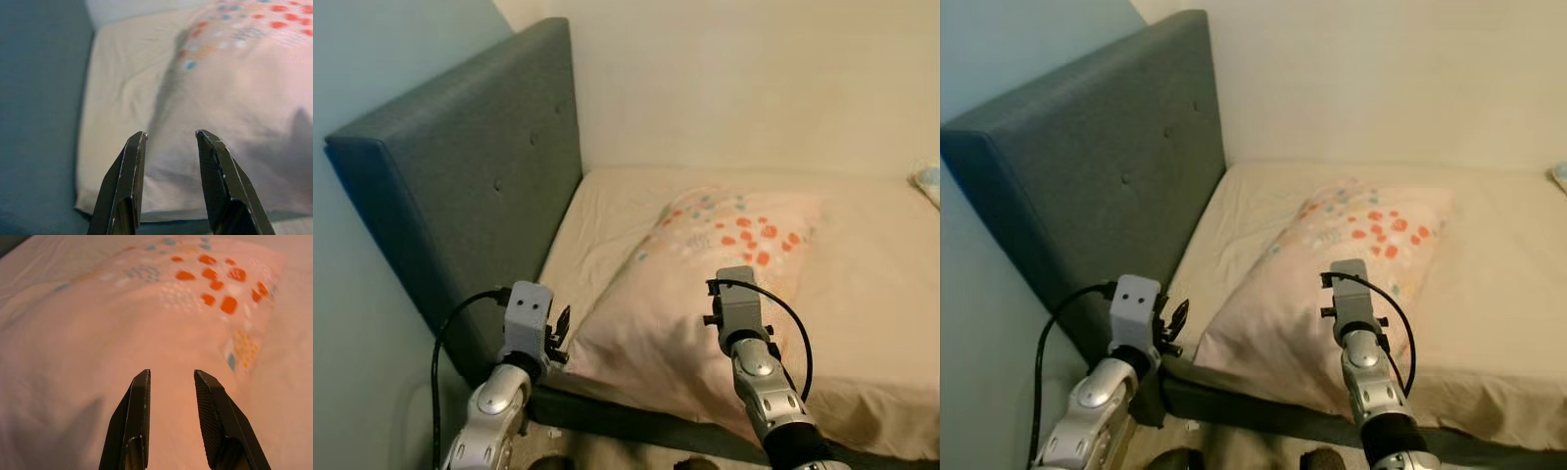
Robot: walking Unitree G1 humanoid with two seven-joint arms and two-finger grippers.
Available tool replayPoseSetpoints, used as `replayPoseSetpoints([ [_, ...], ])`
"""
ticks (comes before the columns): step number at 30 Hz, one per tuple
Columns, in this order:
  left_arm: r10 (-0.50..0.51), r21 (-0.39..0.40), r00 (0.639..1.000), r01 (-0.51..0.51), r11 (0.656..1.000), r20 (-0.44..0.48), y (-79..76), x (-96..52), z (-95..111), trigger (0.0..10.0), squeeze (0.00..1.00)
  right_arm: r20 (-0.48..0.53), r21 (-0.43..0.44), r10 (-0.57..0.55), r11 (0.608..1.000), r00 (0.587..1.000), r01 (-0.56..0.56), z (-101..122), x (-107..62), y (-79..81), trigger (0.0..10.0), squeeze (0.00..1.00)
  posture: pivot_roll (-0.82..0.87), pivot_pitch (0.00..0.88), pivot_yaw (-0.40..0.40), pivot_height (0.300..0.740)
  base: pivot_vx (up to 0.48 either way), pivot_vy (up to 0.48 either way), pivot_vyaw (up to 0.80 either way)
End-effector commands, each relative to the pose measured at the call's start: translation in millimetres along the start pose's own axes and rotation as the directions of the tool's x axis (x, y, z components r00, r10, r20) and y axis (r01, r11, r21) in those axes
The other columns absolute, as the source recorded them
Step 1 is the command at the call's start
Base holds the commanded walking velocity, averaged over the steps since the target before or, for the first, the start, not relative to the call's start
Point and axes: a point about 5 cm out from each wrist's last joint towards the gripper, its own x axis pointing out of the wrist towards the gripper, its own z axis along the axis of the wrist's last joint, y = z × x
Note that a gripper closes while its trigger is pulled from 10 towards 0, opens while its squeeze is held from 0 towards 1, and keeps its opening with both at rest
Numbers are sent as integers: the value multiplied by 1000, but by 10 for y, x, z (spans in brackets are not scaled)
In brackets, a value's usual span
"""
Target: Clean up the room
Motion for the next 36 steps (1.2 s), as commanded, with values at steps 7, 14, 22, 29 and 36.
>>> replayPoseSetpoints([
  [7,-25,-2,1000,25,1000,19,-46,0,37,10000,0,0,6,-19,1000,1000,19,1,2,-30,10000,0,-45,68,11,598,0,0,0],
  [14,-21,-28,999,22,999,46,-8,50,124,10000,0,33,5,-68,998,997,68,101,55,-151,10000,0,-43,71,11,598,0,0,0],
  [22,-54,-77,995,60,995,79,106,344,332,10000,961,36,59,-123,991,992,121,198,151,-389,10000,1000,-36,102,18,598,0,0,0],
  [29,-88,-171,995,95,981,48,169,521,332,10000,1000,4,90,-141,986,990,140,197,199,-464,10000,1000,-37,155,42,598,0,0,0],
  [36,-207,-180,978,205,962,6,120,666,261,10000,1000,29,178,-96,980,995,90,275,259,-520,10000,1000,-52,269,72,598,0,0,0],
])
